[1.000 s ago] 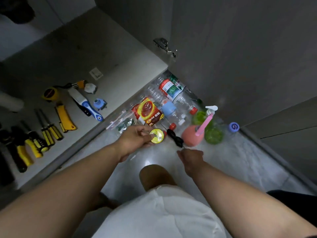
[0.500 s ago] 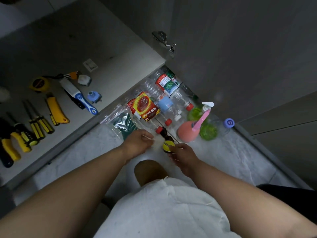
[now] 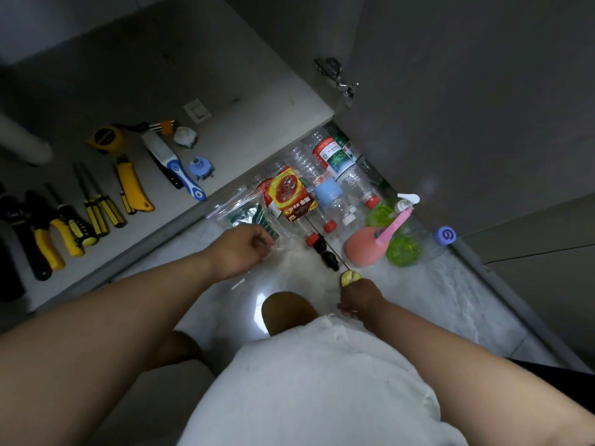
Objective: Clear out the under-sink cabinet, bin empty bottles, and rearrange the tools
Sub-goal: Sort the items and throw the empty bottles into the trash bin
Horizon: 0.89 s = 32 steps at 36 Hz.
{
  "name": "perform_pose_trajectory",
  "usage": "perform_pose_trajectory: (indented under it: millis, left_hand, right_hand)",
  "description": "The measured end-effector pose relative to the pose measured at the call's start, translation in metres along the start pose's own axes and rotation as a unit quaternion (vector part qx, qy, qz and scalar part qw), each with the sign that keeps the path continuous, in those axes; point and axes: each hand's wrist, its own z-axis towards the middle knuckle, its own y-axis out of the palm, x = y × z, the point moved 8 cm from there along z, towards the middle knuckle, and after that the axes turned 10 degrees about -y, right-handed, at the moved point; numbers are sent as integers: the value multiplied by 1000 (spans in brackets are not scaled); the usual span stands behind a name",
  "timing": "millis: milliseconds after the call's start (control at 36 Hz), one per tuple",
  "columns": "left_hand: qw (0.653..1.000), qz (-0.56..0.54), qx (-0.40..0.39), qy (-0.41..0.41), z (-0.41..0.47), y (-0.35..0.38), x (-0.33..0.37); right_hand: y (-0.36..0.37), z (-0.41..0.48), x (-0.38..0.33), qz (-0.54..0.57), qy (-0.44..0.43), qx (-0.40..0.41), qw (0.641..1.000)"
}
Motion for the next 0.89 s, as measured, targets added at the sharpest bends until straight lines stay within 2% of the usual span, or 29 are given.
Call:
perform_pose_trajectory:
  millis: [167,278,389,611,778,833,889]
  left_hand:
    - [982,172,70,46,-21,-56,5]
    - [968,218,116,36,-34,-107,-6]
    - [963,222,151,18,-36,-152,-30]
    - [982,74,174,-28,-12,-186,-94]
    - [974,-91,205,-23,17,-174,-117]
    - [969,-138,205,-27,24,-168,-119]
    - [964,-173,199,-30,30,-163,-119]
  right_hand:
    - [56,-39,-84,-56,-134,-196,970]
    - [84,-58,-159,-119,-229,-225,939]
    - [113,-70,-226,-222,-333,-226,888]
    - [177,-49,-325,-357,-477,-161,787]
    - [232,-33,-347,-458,-545,-143,688]
    - [244,-33,-347,-472,-553,-132,674]
    - [248,-33,-351,-467,-551,-97,685]
